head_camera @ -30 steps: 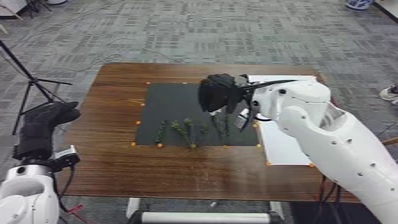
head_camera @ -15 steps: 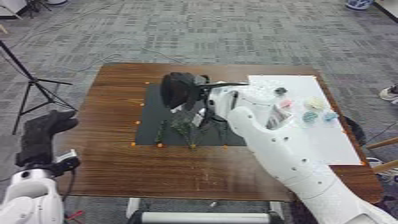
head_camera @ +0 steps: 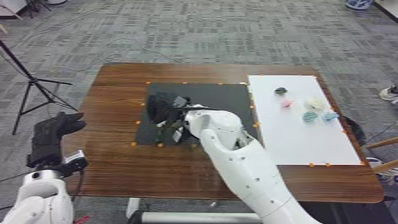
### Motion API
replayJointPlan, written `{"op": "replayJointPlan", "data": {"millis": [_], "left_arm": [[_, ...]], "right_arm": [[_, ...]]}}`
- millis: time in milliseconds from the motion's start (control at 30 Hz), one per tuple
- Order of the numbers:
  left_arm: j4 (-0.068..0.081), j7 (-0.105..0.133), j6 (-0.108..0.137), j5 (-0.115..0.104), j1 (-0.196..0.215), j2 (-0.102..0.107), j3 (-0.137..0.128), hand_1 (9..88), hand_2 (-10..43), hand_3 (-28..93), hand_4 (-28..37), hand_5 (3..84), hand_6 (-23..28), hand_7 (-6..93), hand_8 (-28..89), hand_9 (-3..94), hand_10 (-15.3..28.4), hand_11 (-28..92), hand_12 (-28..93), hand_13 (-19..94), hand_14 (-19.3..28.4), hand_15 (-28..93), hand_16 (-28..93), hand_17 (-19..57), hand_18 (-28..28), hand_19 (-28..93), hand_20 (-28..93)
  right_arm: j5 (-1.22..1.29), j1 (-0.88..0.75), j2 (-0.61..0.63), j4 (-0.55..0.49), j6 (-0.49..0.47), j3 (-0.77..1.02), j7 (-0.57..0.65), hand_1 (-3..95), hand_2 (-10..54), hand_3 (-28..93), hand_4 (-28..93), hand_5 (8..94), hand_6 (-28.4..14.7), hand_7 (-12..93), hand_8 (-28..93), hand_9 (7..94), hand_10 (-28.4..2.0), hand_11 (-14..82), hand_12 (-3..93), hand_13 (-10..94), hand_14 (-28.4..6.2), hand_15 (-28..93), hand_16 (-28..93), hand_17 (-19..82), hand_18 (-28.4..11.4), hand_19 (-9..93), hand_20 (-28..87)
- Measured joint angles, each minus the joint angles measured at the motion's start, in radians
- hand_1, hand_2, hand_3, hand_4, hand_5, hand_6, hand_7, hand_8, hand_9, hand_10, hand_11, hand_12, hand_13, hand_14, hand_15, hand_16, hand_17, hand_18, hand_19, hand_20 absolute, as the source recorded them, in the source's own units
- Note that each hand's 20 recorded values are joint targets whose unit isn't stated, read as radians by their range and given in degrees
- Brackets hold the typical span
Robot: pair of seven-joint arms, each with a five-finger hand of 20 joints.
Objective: Arrange flowers
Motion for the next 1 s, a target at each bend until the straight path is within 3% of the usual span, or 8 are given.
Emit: {"op": "replayJointPlan", "data": {"millis": [167,367,667,833,1000], "left_arm": [[0.009,0.008,0.002,-0.002,-0.021,0.0,0.017,28.1,25.7,68,-28.3,67.2,4.1,16.1,-8,67.0,16.8,22,19,51,20.9,31,-1,11.0,10.8,8,19],[0.015,0.016,0.026,-0.007,-0.054,0.001,0.047,27.9,25.7,68,-28.3,65.4,4.2,15.7,-8,64.8,16.5,21,19,50,20.8,31,-1,10.8,10.9,9,19],[0.016,0.019,0.025,-0.011,-0.064,-0.003,0.041,27.4,25.0,69,-28.3,64.8,4.6,15.5,-8,64.6,16.7,21,19,50,21.1,31,-1,10.4,11.2,9,19],[0.016,0.02,0.022,-0.014,-0.063,-0.009,0.028,26.6,20.8,69,-28.3,64.4,5.0,15.1,-8,64.4,16.9,22,19,50,21.3,31,-1,10.1,11.4,10,19],[0.003,0.035,0.02,-0.022,-0.044,-0.01,0.017,26.6,18.1,70,-28.3,64.3,5.4,14.9,-8,64.3,17.2,22,19,50,21.6,32,-1,9.9,11.5,10,19]], "right_arm": [[-0.091,-0.017,-0.065,0.02,0.029,0.018,-0.005,61.8,-9.5,64,-19,76.4,3.1,26,7,88.5,-7.2,4.2,30.3,93,-1.0,64,32,66,-14.5,93,66],[-0.114,-0.028,-0.117,0.044,0.073,0.03,-0.014,61.3,-9.5,64,-20,76.3,3.5,27,6,88.5,-7.3,3.9,29.6,93,-0.7,64,32,67,-14.4,93,67],[-0.175,-0.054,-0.121,0.056,0.156,0.033,-0.062,61.0,-9.5,64,-20,75.4,5.0,29,2,86.3,-6.4,2.4,25.1,94,-0.6,65,32,67,-14.2,93,67],[-0.197,-0.066,-0.12,0.067,0.184,0.038,-0.075,60.4,-9.5,64,-20,73.9,5.2,30,2,83.9,-6.3,2.4,24.3,93,-0.5,64,32,67,-14.0,93,67],[-0.195,-0.071,-0.116,0.067,0.184,0.028,-0.07,58.8,-9.5,64,-20,70.5,4.9,30,3,81.2,-6.5,2.8,23.5,93,-0.5,64,32,66,-13.8,93,66]]}}
